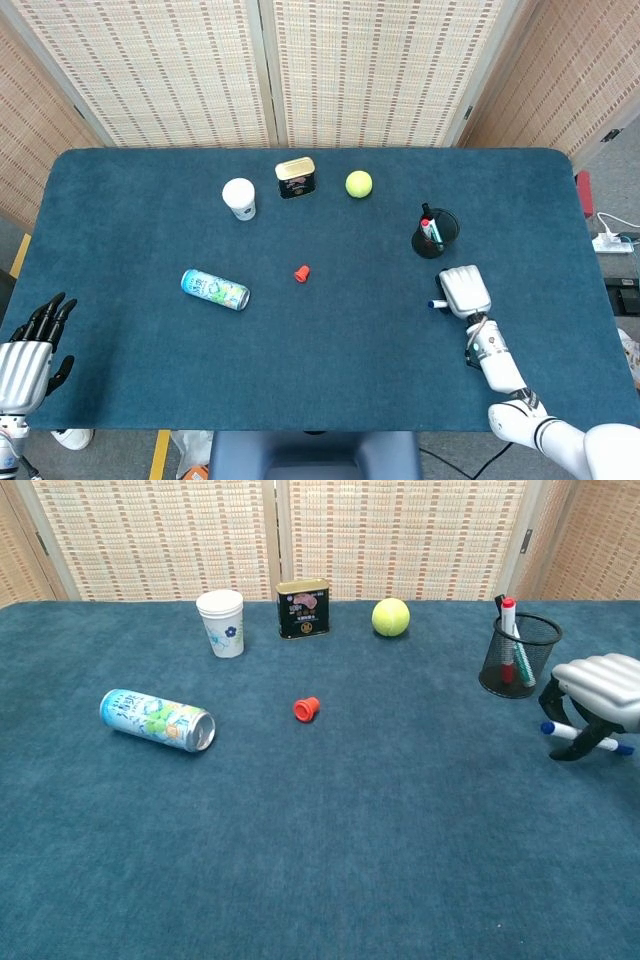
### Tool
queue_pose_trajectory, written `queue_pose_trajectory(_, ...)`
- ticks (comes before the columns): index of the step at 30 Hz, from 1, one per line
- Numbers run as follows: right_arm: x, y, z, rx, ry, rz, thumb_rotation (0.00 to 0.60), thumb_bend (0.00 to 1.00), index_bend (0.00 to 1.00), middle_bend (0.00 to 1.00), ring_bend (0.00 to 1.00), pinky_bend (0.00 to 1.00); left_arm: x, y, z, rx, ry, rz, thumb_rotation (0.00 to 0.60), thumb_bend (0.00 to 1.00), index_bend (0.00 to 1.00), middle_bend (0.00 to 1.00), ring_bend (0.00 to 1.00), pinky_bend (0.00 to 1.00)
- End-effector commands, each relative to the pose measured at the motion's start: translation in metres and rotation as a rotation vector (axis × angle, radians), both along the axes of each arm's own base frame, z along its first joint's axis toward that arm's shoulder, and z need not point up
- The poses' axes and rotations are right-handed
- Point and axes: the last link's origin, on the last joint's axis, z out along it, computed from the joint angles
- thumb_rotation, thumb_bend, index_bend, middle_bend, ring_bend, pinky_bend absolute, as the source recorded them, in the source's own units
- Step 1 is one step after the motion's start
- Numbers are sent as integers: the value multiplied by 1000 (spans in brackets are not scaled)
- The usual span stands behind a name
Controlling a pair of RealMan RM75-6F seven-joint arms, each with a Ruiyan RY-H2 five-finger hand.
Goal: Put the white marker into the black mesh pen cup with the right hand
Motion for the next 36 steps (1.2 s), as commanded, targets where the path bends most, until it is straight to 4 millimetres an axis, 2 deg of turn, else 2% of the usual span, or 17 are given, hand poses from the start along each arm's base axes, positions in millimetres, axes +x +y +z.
queue_pose_trajectory(1,8,-4,8,-23,-11,21,600,46,845,605,691,992,0,0,0,-1,0,0,600,302,90,23,104,334)
queue_pose_trajectory(13,33,-13,24,-83,-46,62,600,46,845,605,690,992,0,0,1,0,-6,3,600,302,90,23,104,333)
queue_pose_trajectory(22,68,-28,39,-180,-162,140,600,46,845,606,690,992,-2,1,1,-3,-10,11,600,302,91,23,104,333)
queue_pose_trajectory(26,82,-35,46,-223,-266,147,600,46,845,605,691,992,-2,1,1,-2,-11,11,600,301,91,22,104,333)
queue_pose_trajectory(32,86,-47,55,-276,-366,138,600,46,845,606,691,992,-4,2,1,0,-11,17,600,302,91,23,104,333)
queue_pose_trajectory(36,85,-54,62,-312,-497,115,600,46,845,606,691,992,-5,2,2,3,-3,23,600,302,91,23,104,334)
